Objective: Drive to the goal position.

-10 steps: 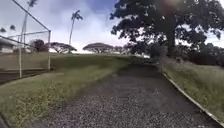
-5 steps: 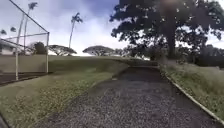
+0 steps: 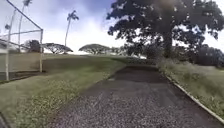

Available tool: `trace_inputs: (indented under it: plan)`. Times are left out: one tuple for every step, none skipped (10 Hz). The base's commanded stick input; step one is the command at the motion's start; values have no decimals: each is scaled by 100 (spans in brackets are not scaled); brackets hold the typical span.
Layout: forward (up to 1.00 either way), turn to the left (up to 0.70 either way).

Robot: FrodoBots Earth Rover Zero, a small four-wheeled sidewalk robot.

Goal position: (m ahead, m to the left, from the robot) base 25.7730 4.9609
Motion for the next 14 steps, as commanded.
trace_inputs:
  plan:
    - [50,-50]
    - [50,-50]
    - [50,-50]
    - [50,-50]
    - [50,-50]
    - [50,-50]
    - [50,-50]
    - [50,-36]
    - [50,0]
    - [50,0]
    - [50,0]
    - [50,0]
    - [50,0]
    - [50,0]
